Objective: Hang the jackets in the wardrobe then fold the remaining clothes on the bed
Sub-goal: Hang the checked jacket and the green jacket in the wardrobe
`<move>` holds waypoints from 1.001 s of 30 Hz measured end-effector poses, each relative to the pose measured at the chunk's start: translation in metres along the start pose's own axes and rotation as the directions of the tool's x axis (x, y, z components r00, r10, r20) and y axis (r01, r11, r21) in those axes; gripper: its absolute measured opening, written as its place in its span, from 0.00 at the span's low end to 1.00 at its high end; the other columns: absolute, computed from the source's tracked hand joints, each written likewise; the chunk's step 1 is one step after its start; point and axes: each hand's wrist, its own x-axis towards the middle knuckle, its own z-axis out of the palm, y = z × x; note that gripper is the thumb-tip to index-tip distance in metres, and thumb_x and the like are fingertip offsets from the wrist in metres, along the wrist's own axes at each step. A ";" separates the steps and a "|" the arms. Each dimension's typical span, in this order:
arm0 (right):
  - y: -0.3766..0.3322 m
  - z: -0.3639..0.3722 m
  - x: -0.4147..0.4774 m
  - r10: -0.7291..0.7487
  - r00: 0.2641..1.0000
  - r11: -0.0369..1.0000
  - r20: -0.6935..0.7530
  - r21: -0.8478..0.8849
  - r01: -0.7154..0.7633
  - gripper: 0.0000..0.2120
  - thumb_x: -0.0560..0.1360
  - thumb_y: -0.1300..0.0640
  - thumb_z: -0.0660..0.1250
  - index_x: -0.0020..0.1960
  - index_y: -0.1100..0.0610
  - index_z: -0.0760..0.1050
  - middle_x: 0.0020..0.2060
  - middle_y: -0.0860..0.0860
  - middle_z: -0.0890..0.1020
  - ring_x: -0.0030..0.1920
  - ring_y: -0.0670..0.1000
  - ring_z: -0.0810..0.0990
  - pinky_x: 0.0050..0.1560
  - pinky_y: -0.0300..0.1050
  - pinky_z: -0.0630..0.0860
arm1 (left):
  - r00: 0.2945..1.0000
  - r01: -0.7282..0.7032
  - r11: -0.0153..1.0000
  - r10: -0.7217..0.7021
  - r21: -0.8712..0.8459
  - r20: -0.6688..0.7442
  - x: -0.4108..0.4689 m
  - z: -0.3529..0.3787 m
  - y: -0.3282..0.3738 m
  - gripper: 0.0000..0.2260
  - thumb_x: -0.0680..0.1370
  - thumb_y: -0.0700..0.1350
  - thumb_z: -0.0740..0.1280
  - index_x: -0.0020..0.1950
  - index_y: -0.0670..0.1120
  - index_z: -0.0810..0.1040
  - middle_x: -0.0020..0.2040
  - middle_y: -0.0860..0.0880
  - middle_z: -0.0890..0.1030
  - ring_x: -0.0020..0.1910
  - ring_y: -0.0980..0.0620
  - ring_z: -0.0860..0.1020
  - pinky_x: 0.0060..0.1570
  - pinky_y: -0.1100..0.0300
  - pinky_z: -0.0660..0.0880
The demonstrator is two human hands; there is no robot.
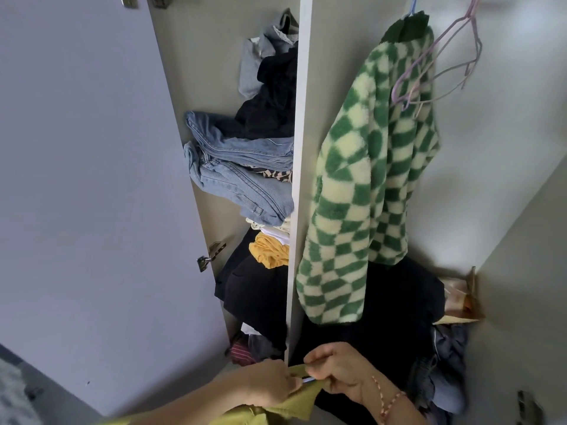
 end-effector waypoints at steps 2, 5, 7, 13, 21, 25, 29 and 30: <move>0.006 0.006 0.003 -0.132 0.981 0.983 -0.140 -0.144 0.112 0.09 0.71 0.71 0.68 0.38 0.58 0.78 0.33 0.51 0.78 0.32 0.45 0.74 0.29 0.33 0.69 | 1.000 0.005 1.000 -0.005 0.003 0.000 0.004 0.004 0.002 0.18 0.80 0.56 0.54 0.32 0.52 0.59 0.32 0.52 0.63 0.28 0.56 0.61 0.28 0.64 0.58; 0.008 0.013 0.006 -0.401 0.888 0.849 -0.225 -0.456 0.268 0.14 0.72 0.69 0.65 0.36 0.51 0.74 0.35 0.47 0.78 0.38 0.42 0.77 0.36 0.29 0.72 | 1.000 -0.007 1.000 0.008 0.009 -0.025 0.004 0.001 0.009 0.18 0.82 0.52 0.52 0.32 0.50 0.58 0.32 0.51 0.62 0.28 0.56 0.60 0.28 0.65 0.57; 0.010 0.015 0.008 -0.471 0.855 0.795 -0.218 -0.525 0.305 0.16 0.73 0.69 0.63 0.36 0.49 0.71 0.36 0.46 0.78 0.38 0.41 0.77 0.36 0.29 0.72 | 0.999 -0.007 1.000 0.008 0.022 -0.041 0.006 0.001 0.011 0.18 0.82 0.51 0.51 0.32 0.49 0.58 0.32 0.51 0.62 0.28 0.56 0.60 0.27 0.65 0.56; 0.011 0.009 0.020 -0.492 0.869 0.654 -0.049 -0.679 0.332 0.10 0.78 0.65 0.58 0.52 0.59 0.78 0.44 0.50 0.78 0.44 0.44 0.76 0.43 0.28 0.70 | 0.991 0.010 1.000 -0.014 -0.028 -0.136 0.010 0.004 0.007 0.18 0.81 0.54 0.53 0.32 0.50 0.62 0.31 0.52 0.67 0.33 0.51 0.73 0.28 0.63 0.61; 0.002 0.019 0.030 -0.637 0.752 0.440 -0.171 -0.881 0.172 0.10 0.79 0.64 0.57 0.59 0.57 0.69 0.57 0.53 0.67 0.55 0.48 0.70 0.56 0.35 0.67 | 0.854 -0.092 0.970 -0.039 -0.225 -0.519 0.013 0.017 0.012 0.15 0.79 0.55 0.58 0.35 0.50 0.69 0.33 0.55 0.72 0.36 0.52 0.74 0.36 0.58 0.69; -0.010 0.019 0.032 -0.632 0.756 0.451 -0.170 -0.874 0.180 0.01 0.78 0.60 0.60 0.49 0.56 0.70 0.50 0.52 0.71 0.50 0.50 0.73 0.49 0.38 0.70 | 0.749 -0.242 0.946 0.040 -0.217 -0.661 0.014 0.025 0.009 0.08 0.80 0.50 0.59 0.47 0.51 0.76 0.36 0.53 0.79 0.34 0.53 0.75 0.35 0.58 0.70; -0.013 0.003 0.037 -0.592 0.789 0.556 -0.166 -0.792 0.251 0.16 0.79 0.61 0.60 0.32 0.53 0.67 0.34 0.46 0.73 0.35 0.43 0.72 0.33 0.31 0.66 | 0.794 -0.221 0.953 0.053 -0.207 -0.606 0.014 0.027 0.009 0.14 0.81 0.51 0.56 0.39 0.50 0.73 0.30 0.54 0.72 0.33 0.53 0.72 0.37 0.57 0.70; -0.011 0.001 0.035 -0.596 0.788 0.546 -0.154 -0.797 0.257 0.16 0.79 0.61 0.60 0.33 0.52 0.66 0.35 0.45 0.72 0.36 0.43 0.72 0.34 0.31 0.66 | 0.817 -0.200 0.958 0.046 -0.207 -0.575 0.014 0.025 0.010 0.15 0.81 0.52 0.55 0.36 0.50 0.71 0.30 0.53 0.71 0.32 0.53 0.71 0.37 0.57 0.69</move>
